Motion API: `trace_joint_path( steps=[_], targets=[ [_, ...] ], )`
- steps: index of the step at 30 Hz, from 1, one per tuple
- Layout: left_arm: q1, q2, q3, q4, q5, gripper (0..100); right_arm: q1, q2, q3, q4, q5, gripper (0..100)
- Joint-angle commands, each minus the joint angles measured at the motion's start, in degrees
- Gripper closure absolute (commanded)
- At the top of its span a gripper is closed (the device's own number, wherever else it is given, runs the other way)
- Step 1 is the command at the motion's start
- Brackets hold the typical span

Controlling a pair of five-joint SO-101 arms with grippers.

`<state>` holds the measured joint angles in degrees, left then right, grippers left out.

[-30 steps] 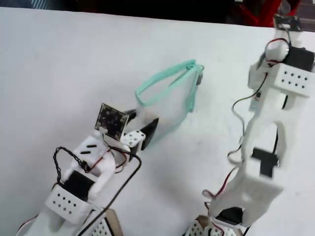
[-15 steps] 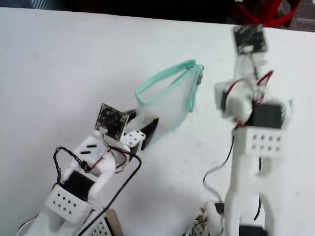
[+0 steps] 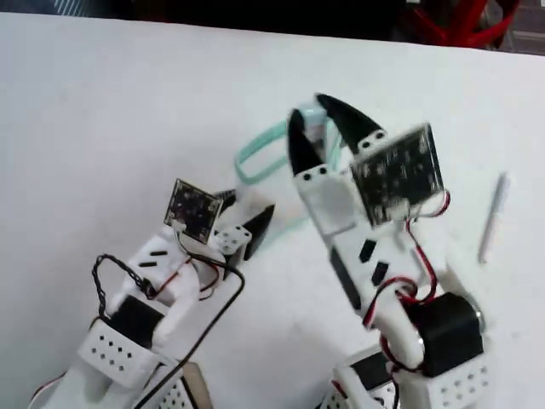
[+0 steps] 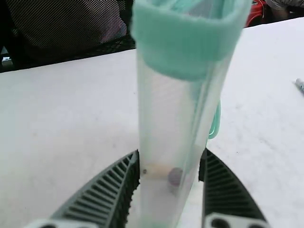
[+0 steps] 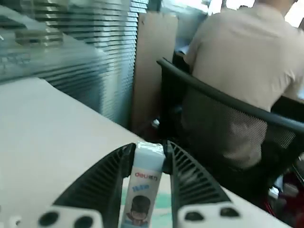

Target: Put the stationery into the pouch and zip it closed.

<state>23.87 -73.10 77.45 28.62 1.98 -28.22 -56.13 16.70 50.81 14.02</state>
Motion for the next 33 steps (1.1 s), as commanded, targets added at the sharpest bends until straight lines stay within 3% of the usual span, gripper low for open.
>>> trace_joint_path(
  steps=[1,19,33],
  targets=[
    [0.8,-0.3,-1.8,0.2,-0.4,79,-3.8,1.1,-0.2,-5.9,0.1,98.1],
    [0.7,-0.3,-1.8,-0.3,-0.4,79,-2.7,7.2,14.9,-21.4,0.0,98.1],
    [0.7,-0.3,-1.8,-0.3,-0.5,79,-2.6,7.2,18.0,-20.5,0.1,98.1]
  ],
)
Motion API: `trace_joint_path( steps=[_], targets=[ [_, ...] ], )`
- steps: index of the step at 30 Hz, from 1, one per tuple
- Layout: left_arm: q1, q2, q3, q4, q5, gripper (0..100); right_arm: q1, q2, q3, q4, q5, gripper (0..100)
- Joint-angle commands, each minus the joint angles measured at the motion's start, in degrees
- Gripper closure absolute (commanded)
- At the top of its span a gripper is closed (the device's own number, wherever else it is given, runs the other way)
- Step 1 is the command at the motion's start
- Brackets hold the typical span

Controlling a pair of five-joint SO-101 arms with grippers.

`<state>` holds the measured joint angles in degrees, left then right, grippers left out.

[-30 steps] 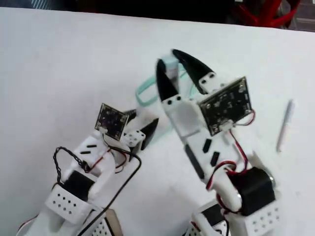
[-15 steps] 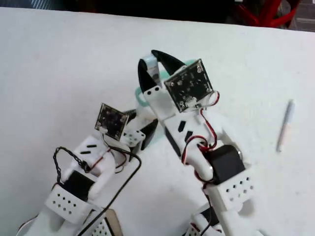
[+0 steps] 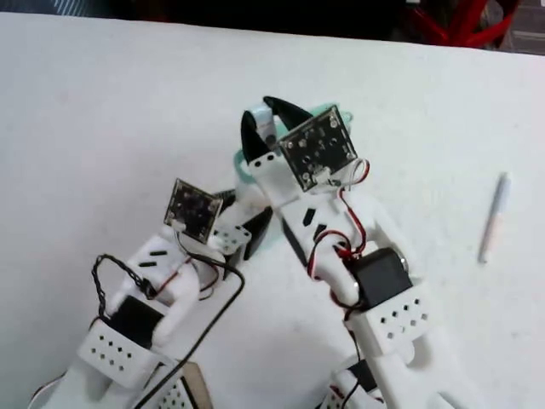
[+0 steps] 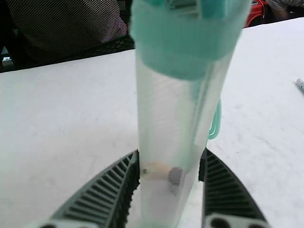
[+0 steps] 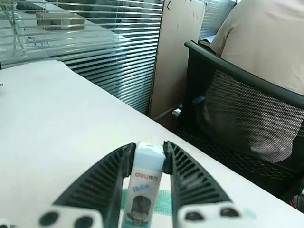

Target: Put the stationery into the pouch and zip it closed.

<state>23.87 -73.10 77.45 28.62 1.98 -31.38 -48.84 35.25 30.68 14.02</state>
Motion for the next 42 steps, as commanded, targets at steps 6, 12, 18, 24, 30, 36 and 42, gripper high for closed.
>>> trace_joint_path(
  steps=[6,12,18,24,30,36,42],
  targets=[
    [0.7,-0.3,-1.8,-0.4,-0.5,79,0.5,-2.9,-0.8,4.1,0.4,97.8],
    [0.7,-0.3,-1.8,-0.4,-0.5,79,0.5,-8.0,-0.9,10.3,0.5,91.1],
    [0.7,-0.3,-1.8,-0.4,-0.5,79,0.6,-9.2,-1.4,13.7,0.5,82.9],
    [0.7,-0.3,-1.8,-0.4,-0.5,79,1.8,-9.1,-7.4,18.2,0.2,83.2],
    [0.7,-0.3,-1.8,-0.4,-0.5,79,15.3,-8.6,-14.1,23.6,0.1,83.2],
    [0.8,-0.3,-1.6,-0.4,-4.3,79,32.9,-8.5,-13.5,24.6,0.5,83.2],
    [0.7,-0.3,-1.5,-0.4,-4.5,79,47.5,-4.5,-11.8,23.1,5.3,83.2]
  ],
)
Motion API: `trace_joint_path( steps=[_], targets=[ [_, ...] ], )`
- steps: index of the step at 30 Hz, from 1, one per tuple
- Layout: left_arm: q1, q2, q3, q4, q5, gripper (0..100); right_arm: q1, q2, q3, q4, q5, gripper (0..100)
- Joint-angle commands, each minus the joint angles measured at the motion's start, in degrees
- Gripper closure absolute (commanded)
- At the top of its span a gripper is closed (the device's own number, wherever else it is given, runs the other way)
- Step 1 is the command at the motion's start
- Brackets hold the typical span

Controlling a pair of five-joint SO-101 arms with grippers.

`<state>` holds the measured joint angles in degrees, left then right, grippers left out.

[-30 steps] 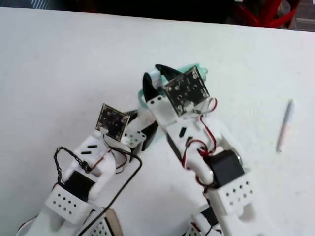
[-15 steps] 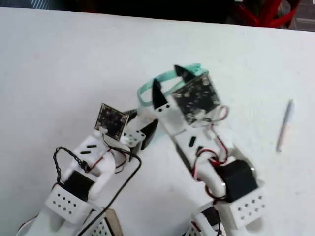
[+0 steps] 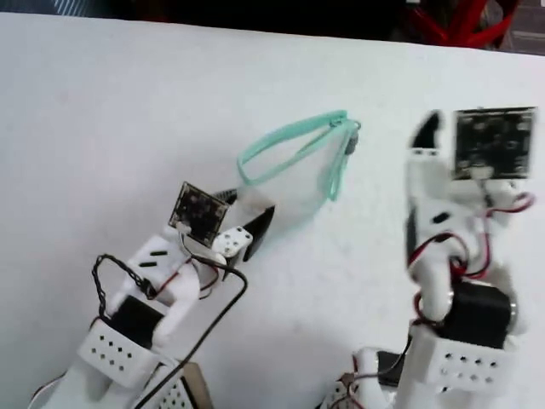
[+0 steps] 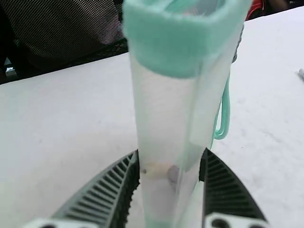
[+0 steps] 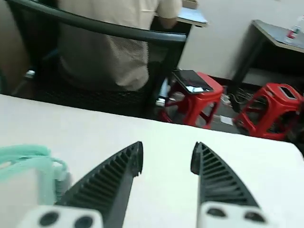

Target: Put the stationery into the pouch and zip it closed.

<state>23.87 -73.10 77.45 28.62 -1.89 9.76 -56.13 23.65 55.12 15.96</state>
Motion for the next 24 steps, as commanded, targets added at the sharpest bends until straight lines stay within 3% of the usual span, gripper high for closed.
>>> trace_joint_path(
  steps=[1,9,13,24],
  targets=[
    [0.7,-0.3,-1.5,-0.4,-0.6,79,8.2,5.0,-0.1,-2.3,4.7,83.2],
    [0.7,-0.2,-1.5,-0.4,-0.6,79,22.4,29.8,-1.1,-14.3,7.2,83.0],
    [0.7,-0.2,-1.5,-0.4,-0.6,79,26.9,41.5,-5.5,-14.8,7.2,83.0],
    [0.6,-0.2,-1.5,-0.4,-0.6,79,29.1,60.1,-11.6,-15.3,10.7,82.9]
  ],
)
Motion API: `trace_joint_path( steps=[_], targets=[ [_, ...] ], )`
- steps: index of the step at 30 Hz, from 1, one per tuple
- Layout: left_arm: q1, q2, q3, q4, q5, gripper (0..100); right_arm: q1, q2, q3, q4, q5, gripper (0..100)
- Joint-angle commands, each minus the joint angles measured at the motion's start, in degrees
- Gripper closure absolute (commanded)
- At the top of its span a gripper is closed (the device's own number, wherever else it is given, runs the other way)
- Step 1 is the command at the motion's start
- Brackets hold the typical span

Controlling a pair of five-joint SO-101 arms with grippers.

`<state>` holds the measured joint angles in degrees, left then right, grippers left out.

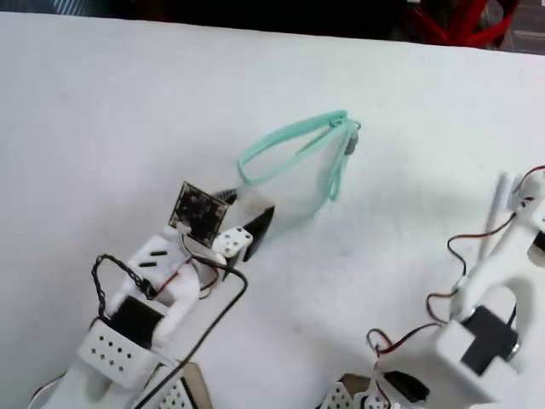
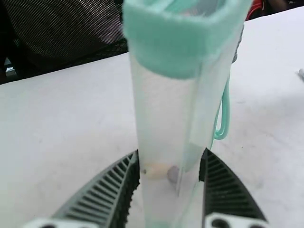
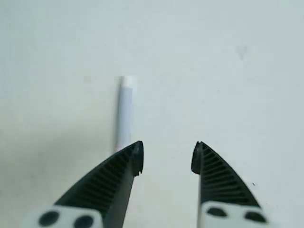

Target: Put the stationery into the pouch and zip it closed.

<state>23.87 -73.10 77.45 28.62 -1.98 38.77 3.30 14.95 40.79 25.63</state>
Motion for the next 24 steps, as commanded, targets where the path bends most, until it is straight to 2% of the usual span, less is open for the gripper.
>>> trace_joint_path(
  steps=[1,11,24],
  targets=[
    [0.6,-0.2,-1.5,-0.4,-0.5,79,0.0,1.1,-3.0,-0.9,1.1,82.9],
    [0.6,-0.2,-1.5,-0.4,-0.5,79,-0.1,3.9,-7.0,-0.3,1.6,83.1],
    [0.6,-0.2,-1.5,-0.4,-0.7,79,-2.0,29.9,-41.0,24.6,1.1,83.2]
  ],
)
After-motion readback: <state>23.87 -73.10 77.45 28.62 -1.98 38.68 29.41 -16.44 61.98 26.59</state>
